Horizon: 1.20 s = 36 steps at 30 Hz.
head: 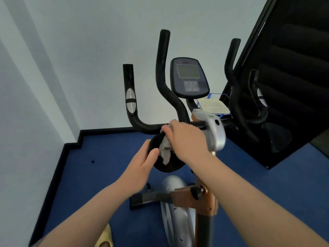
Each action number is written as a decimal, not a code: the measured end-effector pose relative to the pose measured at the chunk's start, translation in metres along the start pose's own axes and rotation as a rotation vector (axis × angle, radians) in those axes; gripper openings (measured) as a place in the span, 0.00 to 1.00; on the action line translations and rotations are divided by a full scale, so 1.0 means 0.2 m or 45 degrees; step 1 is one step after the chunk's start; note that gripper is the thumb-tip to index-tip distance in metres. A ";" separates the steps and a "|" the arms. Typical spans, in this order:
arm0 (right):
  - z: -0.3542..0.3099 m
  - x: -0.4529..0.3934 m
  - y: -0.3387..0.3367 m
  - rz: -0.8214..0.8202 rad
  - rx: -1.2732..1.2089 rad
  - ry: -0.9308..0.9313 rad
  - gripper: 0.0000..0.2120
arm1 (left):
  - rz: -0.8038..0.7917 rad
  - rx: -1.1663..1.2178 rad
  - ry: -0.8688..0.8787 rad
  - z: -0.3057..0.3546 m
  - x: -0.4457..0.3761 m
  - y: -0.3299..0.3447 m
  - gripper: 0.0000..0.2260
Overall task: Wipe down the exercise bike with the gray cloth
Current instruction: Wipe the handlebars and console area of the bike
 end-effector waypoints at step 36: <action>0.05 0.31 0.11 0.341 -0.915 0.651 0.10 | 0.042 0.011 0.017 -0.02 0.00 0.02 0.12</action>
Point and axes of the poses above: each hand's wrist, its own x-axis away from the middle knuckle, its own y-axis out of the palm, z = x × y, the point moved 2 cm from there along -x, towards the middle knuckle, and after that the axes turned 10 degrees about z, right-handed, at the moved point
